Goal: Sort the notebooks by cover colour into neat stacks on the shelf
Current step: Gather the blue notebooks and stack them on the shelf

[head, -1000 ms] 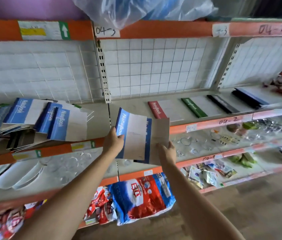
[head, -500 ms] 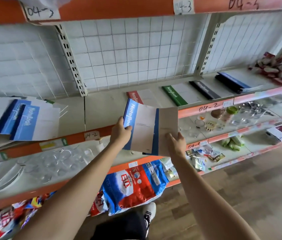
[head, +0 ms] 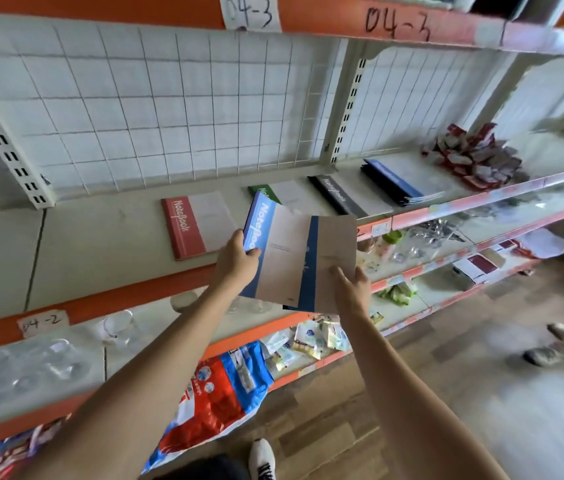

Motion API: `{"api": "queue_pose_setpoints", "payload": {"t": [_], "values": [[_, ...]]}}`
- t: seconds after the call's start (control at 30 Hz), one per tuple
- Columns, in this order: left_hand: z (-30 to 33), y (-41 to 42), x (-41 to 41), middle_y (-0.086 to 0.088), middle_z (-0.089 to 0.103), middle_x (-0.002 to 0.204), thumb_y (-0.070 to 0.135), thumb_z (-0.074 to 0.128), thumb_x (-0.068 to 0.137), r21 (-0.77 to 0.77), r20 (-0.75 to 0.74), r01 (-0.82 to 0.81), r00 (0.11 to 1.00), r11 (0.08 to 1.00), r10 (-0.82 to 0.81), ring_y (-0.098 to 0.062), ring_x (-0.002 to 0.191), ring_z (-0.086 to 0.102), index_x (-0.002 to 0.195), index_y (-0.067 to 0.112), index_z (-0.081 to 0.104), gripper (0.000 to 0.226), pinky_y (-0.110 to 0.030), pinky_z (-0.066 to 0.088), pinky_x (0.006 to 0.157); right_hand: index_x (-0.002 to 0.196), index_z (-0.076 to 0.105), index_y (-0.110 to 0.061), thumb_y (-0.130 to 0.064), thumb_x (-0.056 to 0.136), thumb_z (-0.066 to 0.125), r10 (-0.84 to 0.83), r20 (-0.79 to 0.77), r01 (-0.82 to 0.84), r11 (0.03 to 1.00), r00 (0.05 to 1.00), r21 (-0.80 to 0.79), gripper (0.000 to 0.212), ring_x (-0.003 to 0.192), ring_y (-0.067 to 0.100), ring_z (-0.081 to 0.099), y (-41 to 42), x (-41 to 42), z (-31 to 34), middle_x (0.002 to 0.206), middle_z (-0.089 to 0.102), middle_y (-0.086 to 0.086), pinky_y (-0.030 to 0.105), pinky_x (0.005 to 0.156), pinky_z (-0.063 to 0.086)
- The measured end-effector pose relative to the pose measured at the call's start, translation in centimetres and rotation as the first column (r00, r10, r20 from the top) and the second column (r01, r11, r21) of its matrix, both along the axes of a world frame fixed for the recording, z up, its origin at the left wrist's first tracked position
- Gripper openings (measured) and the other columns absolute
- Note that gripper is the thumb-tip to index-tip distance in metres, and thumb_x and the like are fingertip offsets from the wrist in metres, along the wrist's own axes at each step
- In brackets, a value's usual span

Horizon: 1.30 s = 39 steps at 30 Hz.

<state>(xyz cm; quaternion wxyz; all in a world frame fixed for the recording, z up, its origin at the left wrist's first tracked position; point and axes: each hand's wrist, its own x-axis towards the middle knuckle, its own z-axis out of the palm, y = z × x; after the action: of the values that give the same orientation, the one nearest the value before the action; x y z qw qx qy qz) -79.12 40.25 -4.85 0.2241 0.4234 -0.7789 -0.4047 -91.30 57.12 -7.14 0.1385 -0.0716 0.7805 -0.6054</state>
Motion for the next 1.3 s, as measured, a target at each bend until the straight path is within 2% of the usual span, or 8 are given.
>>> {"api": "queue_pose_setpoints", "payload": {"t": [0.3,0.4,0.5,0.6,0.7,1.03,1.13,1.3], "values": [[1.0,-1.1,-10.1,-0.02,0.06,0.096,0.014,0.053,0.092,0.037,0.003,-0.086,0.996,0.996,0.085,-0.041,0.088,0.057,0.089,0.01,0.04,0.014,-0.036,0.036,0.065,0.08,0.051,-0.027,-0.023,0.093,0.063,0.039,0.01,-0.04,0.996,0.999,0.083,0.017,0.079,0.021,0.06,-1.4,-11.8,1.5,0.083,0.059,-0.002,0.046,0.08,0.056],[1.5,-1.5,-12.7,-0.016,0.058,0.094,0.015,0.052,0.094,0.006,0.012,-0.111,0.994,0.994,0.111,-0.036,0.082,0.052,0.092,0.009,0.041,0.013,-0.035,0.036,0.066,0.091,0.059,-0.02,-0.034,0.086,0.066,0.06,0.005,-0.06,0.993,0.998,0.1,0.016,0.084,0.027,0.064,-1.9,-15.0,1.8,0.085,0.062,0.003,0.048,0.08,0.057],[2.0,-1.1,-15.6,-0.008,0.049,0.082,0.015,0.052,0.094,-0.02,0.024,-0.114,0.993,0.993,0.114,-0.032,0.077,0.046,0.09,0.009,0.038,0.016,-0.035,0.032,0.064,0.108,0.063,-0.015,-0.051,0.07,0.062,0.045,0.024,-0.047,0.994,0.999,0.095,0.052,0.088,0.03,0.067,-1.5,-18.2,0.5,0.099,0.068,0.009,0.051,0.081,0.058],[1.9,-0.7,-18.2,-0.004,0.043,0.07,0.013,0.052,0.094,-0.029,0.022,-0.101,0.995,0.994,0.102,-0.03,0.067,0.042,0.088,0.007,0.037,0.017,-0.035,0.026,0.054,0.104,0.065,-0.013,-0.044,0.079,0.064,0.042,0.015,-0.043,0.994,0.999,0.101,0.04,0.086,0.029,0.066,-1.0,-20.5,1.3,0.098,0.067,0.012,0.044,0.077,0.058],[2.1,-0.5,-20.8,-0.005,0.052,0.078,0.015,0.053,0.094,-0.037,0.004,-0.123,0.992,0.992,0.124,-0.028,0.067,0.049,0.095,0.007,0.045,0.011,-0.033,0.031,0.052,0.098,0.065,-0.014,-0.031,0.087,0.065,0.042,-0.001,-0.042,0.995,0.999,0.095,0.02,0.082,0.029,0.067,-1.1,-24.1,1.7,0.091,0.07,0.01,0.042,0.074,0.057],[3.3,2.0,-31.8,-0.013,0.063,0.116,0.02,0.056,0.094,-0.039,0.021,-0.305,0.952,0.951,0.306,-0.032,0.091,0.06,0.112,0.012,0.05,0.021,-0.035,0.051,0.071,0.101,0.064,-0.016,-0.021,0.087,0.068,0.296,-0.052,-0.288,0.95,0.954,0.119,0.015,0.081,0.026,0.062,-1.2,-38.1,4.6,0.091,0.066,0.005,0.03,0.069,0.046],[3.8,2.5,-34.7,-0.012,0.061,0.115,0.019,0.056,0.095,-0.018,-0.002,-0.367,0.93,0.93,0.367,-0.026,0.086,0.056,0.115,0.009,0.051,0.023,-0.028,0.04,0.059,0.088,0.06,-0.018,-0.017,0.085,0.069,0.379,-0.059,-0.372,0.922,0.923,0.106,0.009,0.076,0.023,0.062,-1.4,-41.9,5.5,0.088,0.067,0.005,0.033,0.068,0.05],[4.2,3.5,-38.1,-0.013,0.058,0.124,0.022,0.059,0.097,-0.028,-0.046,-0.443,0.896,0.896,0.442,-0.022,0.091,0.057,0.123,0.008,0.048,0.032,-0.029,0.046,0.065,0.097,0.066,-0.014,-0.016,0.081,0.067,0.464,-0.054,-0.455,0.882,0.884,0.118,0.016,0.079,0.025,0.065,-2.1,-47.1,6.3,0.086,0.069,0.006,0.04,0.074,0.056]]}}
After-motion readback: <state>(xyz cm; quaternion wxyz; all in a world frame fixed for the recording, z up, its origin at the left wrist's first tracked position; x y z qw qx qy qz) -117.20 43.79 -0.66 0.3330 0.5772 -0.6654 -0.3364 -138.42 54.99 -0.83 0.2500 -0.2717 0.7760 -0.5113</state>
